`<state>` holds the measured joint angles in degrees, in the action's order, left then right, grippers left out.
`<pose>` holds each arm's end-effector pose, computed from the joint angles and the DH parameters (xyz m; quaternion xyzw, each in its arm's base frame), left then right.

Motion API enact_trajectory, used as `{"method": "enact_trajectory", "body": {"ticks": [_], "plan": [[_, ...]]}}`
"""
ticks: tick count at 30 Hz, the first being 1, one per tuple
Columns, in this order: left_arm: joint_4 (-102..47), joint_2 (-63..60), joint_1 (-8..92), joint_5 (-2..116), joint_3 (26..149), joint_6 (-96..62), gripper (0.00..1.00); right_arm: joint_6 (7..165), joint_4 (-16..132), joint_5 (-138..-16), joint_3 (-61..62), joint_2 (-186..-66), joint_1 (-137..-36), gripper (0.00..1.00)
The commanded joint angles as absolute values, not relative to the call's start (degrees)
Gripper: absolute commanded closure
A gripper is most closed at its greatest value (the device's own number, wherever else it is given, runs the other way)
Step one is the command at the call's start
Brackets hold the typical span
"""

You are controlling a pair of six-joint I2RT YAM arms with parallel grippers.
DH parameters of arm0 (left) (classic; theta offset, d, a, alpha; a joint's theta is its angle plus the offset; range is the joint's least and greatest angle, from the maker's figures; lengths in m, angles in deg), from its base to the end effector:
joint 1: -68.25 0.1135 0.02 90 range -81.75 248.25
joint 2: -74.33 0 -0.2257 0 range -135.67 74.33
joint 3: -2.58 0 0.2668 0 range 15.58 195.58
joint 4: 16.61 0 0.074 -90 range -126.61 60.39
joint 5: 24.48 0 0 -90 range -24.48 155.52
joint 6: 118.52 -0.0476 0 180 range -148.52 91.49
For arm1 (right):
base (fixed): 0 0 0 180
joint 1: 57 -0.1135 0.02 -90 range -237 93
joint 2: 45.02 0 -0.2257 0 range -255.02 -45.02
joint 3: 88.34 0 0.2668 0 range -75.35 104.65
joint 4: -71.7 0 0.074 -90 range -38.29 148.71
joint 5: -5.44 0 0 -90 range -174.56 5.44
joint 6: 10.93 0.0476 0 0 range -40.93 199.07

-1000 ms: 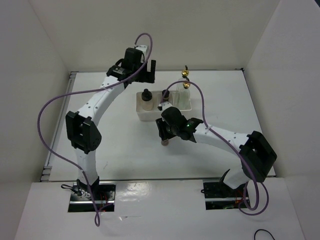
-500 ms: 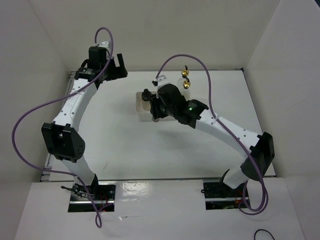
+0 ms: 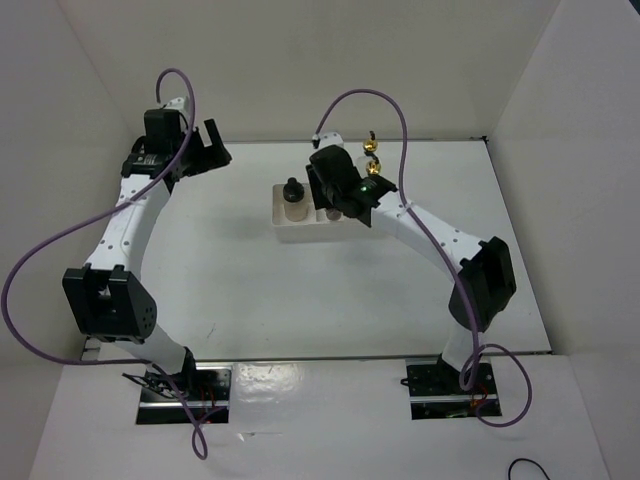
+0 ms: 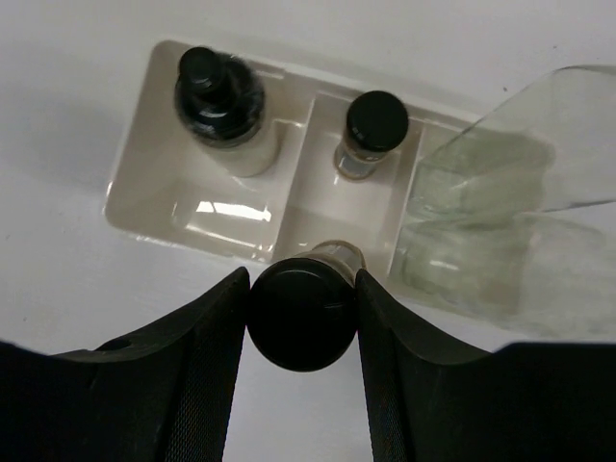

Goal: Organize the condiment bottles

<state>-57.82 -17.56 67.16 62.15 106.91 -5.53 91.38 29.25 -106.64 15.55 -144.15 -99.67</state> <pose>0.3944 -0.0103 0.3381 -0.1487 0.8474 -0.1309 0.4926 0.3174 0.2682 0.2863 -0.1492 0.8724 0.0472 0.4631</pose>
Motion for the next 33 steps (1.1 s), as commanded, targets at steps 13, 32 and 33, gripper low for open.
{"method": "enact_trajectory", "body": {"ticks": [13, 32, 33], "plan": [[-53.87, -13.47, 69.04, 58.93, 100.04, -3.99, 0.00, 93.47, 34.98, -102.40, 21.33, -148.46, -93.73, 1.00], [-52.73, -12.41, 69.56, 55.94, 96.27, -3.99, 0.00, 97.08, 44.20, -102.40, 9.12, -149.69, -93.73, 1.00], [-52.73, -12.41, 69.56, 55.94, 96.27, -3.99, 0.00, 97.08, 44.20, -102.40, 8.42, -149.69, -93.73, 1.00]]}}
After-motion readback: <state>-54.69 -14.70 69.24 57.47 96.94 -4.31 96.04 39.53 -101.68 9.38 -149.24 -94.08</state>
